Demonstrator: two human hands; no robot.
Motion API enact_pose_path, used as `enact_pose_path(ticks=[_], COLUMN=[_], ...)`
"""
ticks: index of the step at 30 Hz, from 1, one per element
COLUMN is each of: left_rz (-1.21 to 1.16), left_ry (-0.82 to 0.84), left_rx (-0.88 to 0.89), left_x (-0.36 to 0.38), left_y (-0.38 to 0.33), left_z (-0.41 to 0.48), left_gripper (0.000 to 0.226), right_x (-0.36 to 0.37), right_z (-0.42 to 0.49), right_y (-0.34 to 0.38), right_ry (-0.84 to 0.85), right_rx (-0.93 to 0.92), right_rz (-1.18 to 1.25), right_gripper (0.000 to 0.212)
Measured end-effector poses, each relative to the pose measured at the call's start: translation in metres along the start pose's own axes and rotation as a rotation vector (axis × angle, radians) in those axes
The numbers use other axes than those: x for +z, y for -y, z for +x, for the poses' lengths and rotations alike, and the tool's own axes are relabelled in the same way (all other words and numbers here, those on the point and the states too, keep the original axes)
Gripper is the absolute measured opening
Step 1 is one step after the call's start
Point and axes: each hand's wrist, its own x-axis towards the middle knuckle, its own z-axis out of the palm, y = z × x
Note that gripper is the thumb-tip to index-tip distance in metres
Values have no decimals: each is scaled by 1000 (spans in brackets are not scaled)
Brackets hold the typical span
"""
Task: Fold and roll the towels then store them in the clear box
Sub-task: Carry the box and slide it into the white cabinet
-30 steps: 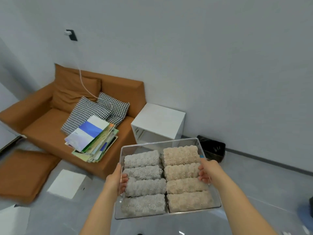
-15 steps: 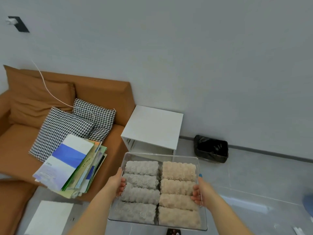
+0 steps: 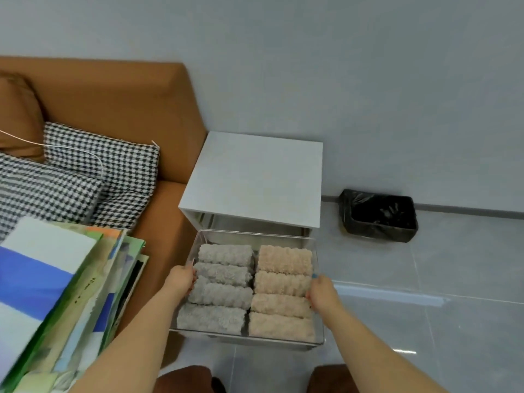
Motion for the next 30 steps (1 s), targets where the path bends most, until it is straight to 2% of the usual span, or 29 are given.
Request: enact_pose_path(ticks=[2, 4, 7, 10, 19, 22, 27, 30], left_rz=[117, 278, 373, 368, 227, 219, 166, 152], left_ry=[11, 3, -19, -53, -10, -51, -76, -137], left_rx=[113, 256, 434, 515, 616, 626, 615, 605], left_x=[8, 22, 45, 65, 127, 139, 147, 148], left_y=[10, 20, 25, 23, 6, 11, 2, -9], left_z=[49, 92, 138, 188, 305, 330, 345, 351], left_gripper=[30, 23, 24, 27, 44, 48, 25, 30], right_x=[31, 61, 95, 118, 127, 132, 139, 140], right_z=[37, 79, 136, 192, 297, 306, 310, 319], right_y=[-13, -27, -37, -44, -41, -49, -52, -45], right_ry=[-38, -90, -167, -230, -314, -337, -398, -375], right_rx=[-188, -303, -376, -417, -563, -608, -619, -596], right_rz=[-110, -146, -145, -148, -220, -230, -302, -350], right_gripper=[18, 19, 17, 16, 56, 59, 61, 60])
